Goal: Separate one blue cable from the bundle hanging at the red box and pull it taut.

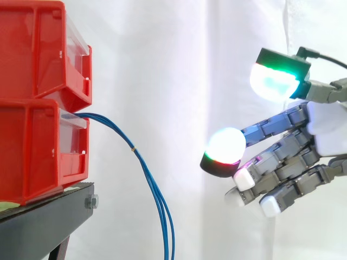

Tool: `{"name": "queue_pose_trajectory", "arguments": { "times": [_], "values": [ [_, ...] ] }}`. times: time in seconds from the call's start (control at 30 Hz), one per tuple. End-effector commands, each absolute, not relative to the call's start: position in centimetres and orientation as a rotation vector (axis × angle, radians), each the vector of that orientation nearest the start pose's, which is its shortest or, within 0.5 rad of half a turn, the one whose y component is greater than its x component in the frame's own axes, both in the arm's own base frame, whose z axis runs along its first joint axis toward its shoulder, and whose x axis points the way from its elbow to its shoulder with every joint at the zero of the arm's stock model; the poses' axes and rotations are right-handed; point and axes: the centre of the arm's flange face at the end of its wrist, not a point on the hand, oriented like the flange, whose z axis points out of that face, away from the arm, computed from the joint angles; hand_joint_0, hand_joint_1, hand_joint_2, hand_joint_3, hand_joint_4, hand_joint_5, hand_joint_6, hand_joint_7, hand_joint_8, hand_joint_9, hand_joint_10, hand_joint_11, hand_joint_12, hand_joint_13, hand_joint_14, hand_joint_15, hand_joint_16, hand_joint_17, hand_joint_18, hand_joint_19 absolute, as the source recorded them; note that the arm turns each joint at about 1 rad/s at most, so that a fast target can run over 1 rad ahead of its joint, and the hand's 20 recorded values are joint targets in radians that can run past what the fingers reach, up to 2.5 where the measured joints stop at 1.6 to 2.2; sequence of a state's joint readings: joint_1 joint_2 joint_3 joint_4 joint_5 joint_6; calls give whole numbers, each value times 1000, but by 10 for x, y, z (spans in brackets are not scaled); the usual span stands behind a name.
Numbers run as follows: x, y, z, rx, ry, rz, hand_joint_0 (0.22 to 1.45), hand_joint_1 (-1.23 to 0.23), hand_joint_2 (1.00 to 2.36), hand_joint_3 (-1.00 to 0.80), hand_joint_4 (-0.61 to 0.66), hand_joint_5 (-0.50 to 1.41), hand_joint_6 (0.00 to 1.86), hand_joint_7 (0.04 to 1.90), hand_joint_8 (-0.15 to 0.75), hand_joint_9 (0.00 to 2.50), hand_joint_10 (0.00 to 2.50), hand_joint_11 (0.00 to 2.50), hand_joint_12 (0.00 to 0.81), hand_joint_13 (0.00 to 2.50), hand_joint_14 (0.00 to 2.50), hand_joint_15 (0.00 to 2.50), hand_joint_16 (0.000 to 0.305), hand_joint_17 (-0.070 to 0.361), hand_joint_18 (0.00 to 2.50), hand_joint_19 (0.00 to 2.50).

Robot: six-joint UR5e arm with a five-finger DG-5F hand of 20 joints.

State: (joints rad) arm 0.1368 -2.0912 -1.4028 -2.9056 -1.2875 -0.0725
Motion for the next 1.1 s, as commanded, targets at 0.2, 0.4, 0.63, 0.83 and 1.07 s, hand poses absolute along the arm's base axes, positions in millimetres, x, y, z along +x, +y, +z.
{"name": "queue_pose_trajectory", "arguments": {
  "times": [0.2, 0.4, 0.63, 0.83, 1.07],
  "values": [
    [687, -71, 283, 1247, 1180, 962, 579, -560, 1007, -409, 315, -196, 502, 926, 358, 602, 8, 398, 376, 505, 8, 278, 51, 115, 550, 386],
    [688, -68, 282, 1246, 1185, 958, 580, -563, 1007, -411, 321, -193, 502, 929, 366, 618, 8, 403, 377, 518, 8, 281, 51, 115, 562, 392],
    [693, -64, 287, 1217, 1126, 942, 580, -566, 1007, -412, 322, -191, 502, 926, 369, 627, 8, 410, 373, 521, 9, 281, 51, 115, 571, 391],
    [722, -61, 265, 1242, 1155, 909, 582, -568, 1007, -414, 325, -190, 502, 932, 372, 637, 8, 413, 374, 539, 9, 288, 50, 114, 588, 390],
    [742, -54, 243, 1262, 1208, 885, 582, -568, 1007, -414, 320, -189, 502, 929, 369, 639, 8, 416, 372, 550, 9, 291, 50, 113, 592, 398]
  ]
}}
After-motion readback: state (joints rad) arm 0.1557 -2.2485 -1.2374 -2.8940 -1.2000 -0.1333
